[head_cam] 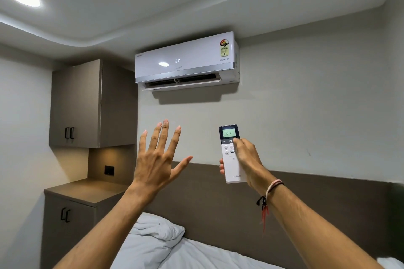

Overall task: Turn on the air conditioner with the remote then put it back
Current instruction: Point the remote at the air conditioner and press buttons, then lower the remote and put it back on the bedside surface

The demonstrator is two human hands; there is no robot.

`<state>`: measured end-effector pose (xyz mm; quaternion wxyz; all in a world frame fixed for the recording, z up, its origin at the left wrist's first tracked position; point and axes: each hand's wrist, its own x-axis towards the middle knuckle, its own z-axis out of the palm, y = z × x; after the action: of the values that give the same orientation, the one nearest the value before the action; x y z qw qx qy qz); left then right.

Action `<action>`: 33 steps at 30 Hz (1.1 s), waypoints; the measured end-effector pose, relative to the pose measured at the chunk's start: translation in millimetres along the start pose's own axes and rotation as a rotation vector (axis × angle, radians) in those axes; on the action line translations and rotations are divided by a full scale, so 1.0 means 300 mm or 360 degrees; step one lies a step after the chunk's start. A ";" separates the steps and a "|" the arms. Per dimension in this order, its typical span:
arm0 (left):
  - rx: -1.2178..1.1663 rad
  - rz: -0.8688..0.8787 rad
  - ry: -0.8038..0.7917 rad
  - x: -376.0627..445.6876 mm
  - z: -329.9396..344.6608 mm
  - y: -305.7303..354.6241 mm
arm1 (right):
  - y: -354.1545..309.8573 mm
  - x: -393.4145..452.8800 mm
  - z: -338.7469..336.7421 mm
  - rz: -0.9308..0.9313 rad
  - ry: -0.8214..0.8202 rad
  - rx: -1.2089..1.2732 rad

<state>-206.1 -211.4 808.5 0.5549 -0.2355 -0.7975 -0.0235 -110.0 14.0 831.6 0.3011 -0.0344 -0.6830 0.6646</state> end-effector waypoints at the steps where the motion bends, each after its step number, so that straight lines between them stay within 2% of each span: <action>1: 0.0001 -0.0001 0.0001 0.000 -0.005 0.001 | -0.001 -0.003 -0.001 -0.0009 0.0003 -0.0007; 13: -0.0015 0.0031 0.0017 0.006 -0.067 0.031 | -0.021 -0.028 -0.005 0.0026 0.0055 0.0050; 22: -0.0060 0.0034 0.0004 -0.008 -0.085 0.065 | -0.020 -0.068 -0.053 -0.0089 0.0101 -0.0159; 26: -0.0132 0.0057 -0.0037 -0.015 -0.063 0.136 | 0.009 -0.099 -0.130 -0.0104 0.0242 -0.0251; 30: -0.0247 0.0096 -0.0061 -0.036 -0.025 0.265 | 0.061 -0.132 -0.246 -0.0238 0.0573 -0.0676; 33: -0.0351 0.0142 -0.0036 -0.060 0.015 0.386 | 0.113 -0.158 -0.351 -0.0259 0.0704 -0.0896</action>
<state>-158.6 -113.5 764.7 0.5170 -0.3307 -0.7851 -0.0838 -35.2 90.1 776.1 0.4722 -0.2043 -0.7580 0.4010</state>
